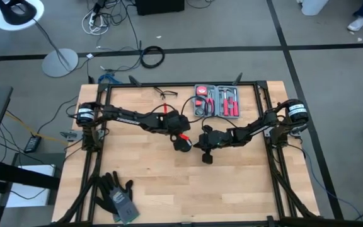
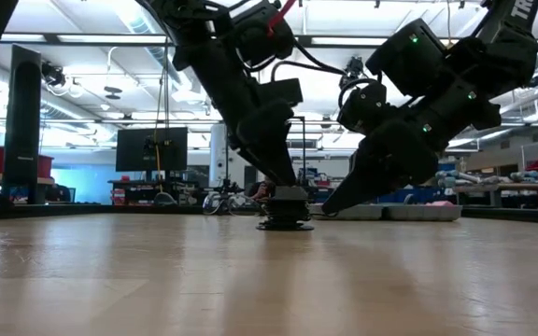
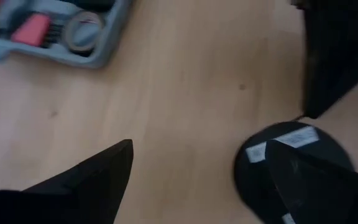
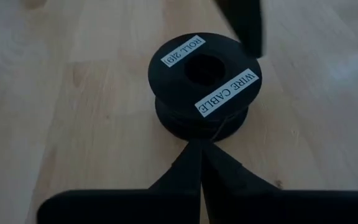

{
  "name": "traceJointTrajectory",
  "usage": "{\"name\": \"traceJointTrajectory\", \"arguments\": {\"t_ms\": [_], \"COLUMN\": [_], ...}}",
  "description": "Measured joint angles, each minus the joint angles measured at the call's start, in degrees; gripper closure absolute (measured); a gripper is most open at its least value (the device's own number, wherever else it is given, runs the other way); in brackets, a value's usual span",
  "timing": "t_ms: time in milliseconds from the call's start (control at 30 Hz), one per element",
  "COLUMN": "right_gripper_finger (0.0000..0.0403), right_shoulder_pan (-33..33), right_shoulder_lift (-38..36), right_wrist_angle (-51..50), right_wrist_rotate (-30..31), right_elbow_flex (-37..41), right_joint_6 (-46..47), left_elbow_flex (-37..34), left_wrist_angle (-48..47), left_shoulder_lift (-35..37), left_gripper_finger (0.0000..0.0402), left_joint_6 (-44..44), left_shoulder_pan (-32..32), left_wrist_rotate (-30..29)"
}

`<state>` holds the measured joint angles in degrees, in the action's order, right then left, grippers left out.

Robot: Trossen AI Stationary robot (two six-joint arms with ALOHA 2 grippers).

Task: Coil cords
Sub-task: Uncoil the black wire from the spool

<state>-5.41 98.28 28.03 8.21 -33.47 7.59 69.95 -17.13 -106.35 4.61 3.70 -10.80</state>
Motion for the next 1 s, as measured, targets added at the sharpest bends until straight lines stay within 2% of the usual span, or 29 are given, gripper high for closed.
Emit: {"name": "traceJointTrajectory", "arguments": {"t_ms": [100, 1000], "right_gripper_finger": [0.0401, 0.0403], "right_shoulder_pan": [0.00, -0.18], "right_shoulder_lift": [0.00, 0.00], "right_wrist_angle": [0.02, 0.59], "right_wrist_rotate": [0.02, -0.17], "right_elbow_flex": [0.00, 0.00], "right_joint_6": [0.18, 0.59], "left_elbow_flex": [0.04, 0.00], "left_wrist_angle": [-1.15, -1.56], "left_shoulder_lift": [0.07, -2.75], "left_gripper_finger": [0.0034, 0.0034], "left_joint_6": [-0.38, 0.38], "left_shoulder_pan": [0.00, -2.23], "left_wrist_rotate": [-1.84, -0.51]}}
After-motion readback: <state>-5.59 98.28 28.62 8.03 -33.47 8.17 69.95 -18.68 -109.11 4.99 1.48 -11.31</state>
